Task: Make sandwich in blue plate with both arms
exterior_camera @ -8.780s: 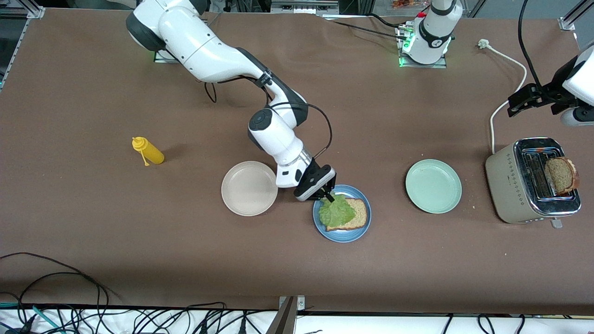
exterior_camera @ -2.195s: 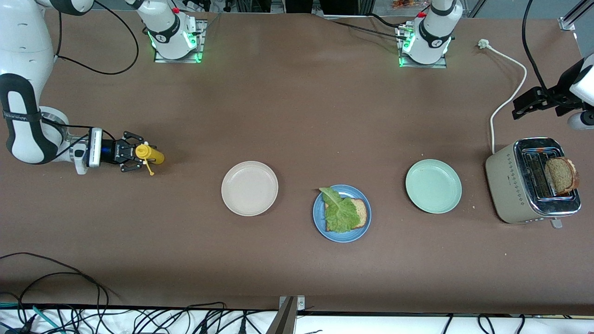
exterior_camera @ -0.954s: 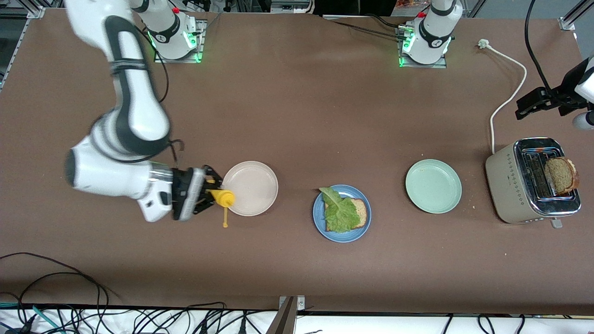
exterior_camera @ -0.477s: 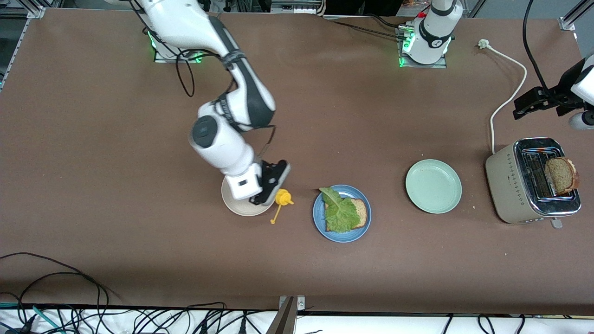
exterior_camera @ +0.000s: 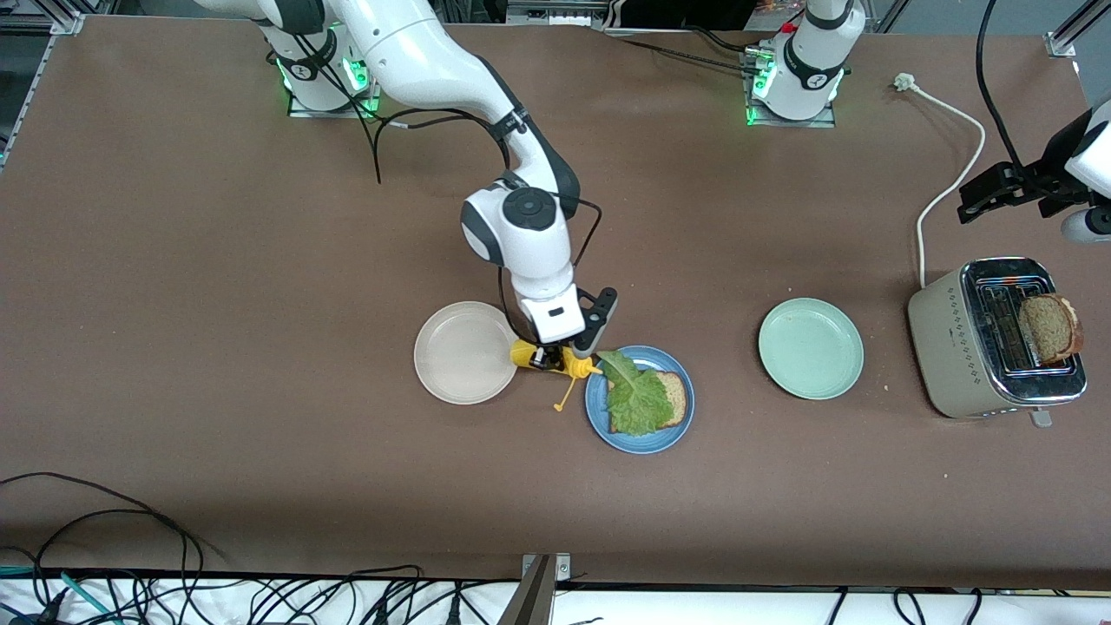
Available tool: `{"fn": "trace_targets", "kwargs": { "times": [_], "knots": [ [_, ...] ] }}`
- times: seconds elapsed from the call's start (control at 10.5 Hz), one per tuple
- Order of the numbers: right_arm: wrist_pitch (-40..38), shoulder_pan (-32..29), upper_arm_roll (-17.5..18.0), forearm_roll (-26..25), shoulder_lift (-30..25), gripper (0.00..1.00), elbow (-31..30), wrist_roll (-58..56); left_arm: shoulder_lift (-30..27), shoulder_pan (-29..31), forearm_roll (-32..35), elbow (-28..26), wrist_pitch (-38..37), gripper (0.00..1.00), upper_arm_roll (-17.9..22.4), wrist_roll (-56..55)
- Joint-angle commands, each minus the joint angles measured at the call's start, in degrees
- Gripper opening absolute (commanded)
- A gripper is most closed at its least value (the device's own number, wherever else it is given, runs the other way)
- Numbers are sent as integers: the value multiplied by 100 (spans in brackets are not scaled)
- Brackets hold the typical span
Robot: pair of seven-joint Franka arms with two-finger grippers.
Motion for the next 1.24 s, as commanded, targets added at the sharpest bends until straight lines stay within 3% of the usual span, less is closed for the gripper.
{"fn": "trace_targets", "kwargs": {
  "times": [0.0,0.29,0.57,1.15],
  "knots": [
    [-25,129,-114,-1130,588,0,658,163,42,-8,51,142,-108,100,-13,-51],
    [-60,156,-175,-1896,1000,0,1017,128,42,-8,51,142,-108,100,-13,-51],
    [-139,182,-132,-2713,1028,0,1009,75,42,-8,51,142,-108,100,-4,-51],
    [-148,191,-123,-2734,1010,0,1000,-21,42,9,59,142,-100,100,-4,-7]
  ]
}}
